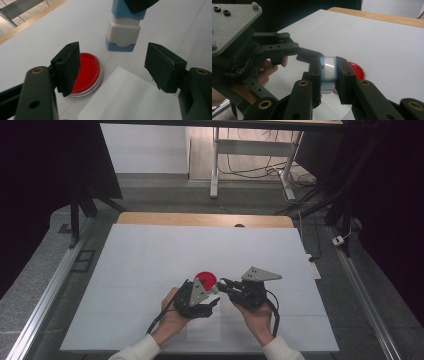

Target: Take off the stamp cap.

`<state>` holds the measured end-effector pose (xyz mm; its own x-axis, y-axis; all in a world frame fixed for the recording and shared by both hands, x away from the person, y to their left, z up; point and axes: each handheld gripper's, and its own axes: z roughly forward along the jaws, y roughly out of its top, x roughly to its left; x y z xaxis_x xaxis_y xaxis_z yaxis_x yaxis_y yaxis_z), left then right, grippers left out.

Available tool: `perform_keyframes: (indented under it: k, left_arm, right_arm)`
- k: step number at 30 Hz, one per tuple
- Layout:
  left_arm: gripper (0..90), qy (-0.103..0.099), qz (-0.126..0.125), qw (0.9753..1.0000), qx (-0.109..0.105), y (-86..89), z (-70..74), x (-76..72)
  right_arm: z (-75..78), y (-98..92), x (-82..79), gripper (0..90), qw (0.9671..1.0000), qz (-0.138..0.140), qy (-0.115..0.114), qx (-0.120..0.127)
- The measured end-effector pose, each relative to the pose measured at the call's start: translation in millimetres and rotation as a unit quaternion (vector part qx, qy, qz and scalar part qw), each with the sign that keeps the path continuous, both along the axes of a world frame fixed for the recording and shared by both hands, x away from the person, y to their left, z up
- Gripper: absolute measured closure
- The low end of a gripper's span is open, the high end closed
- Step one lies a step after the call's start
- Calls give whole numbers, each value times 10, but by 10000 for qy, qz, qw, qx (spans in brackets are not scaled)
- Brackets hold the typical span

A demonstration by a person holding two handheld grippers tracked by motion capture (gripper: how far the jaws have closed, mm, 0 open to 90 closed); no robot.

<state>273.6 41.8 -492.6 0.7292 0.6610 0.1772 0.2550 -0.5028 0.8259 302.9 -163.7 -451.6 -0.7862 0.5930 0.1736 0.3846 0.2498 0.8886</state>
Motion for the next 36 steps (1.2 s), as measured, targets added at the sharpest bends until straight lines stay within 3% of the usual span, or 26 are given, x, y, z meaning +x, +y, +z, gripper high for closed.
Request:
perform_keyframes:
  k: [8, 22, 36]
  left_arm:
    - [367, -53, 54, 9999, 130, -28, -23, 18]
    - [574, -152, -23, 9995, 263, -63, -43, 24]
    - [640, -237, -69, 9991, 345, -79, -38, 2]
  right_arm:
    - [-14, 15, -8, 748, 10000, -9, 26, 44]
    - [-37, 13, 0, 748, 9999, -36, 64, 107]
    - [-37, 3, 1, 748, 9998, -63, 75, 149]
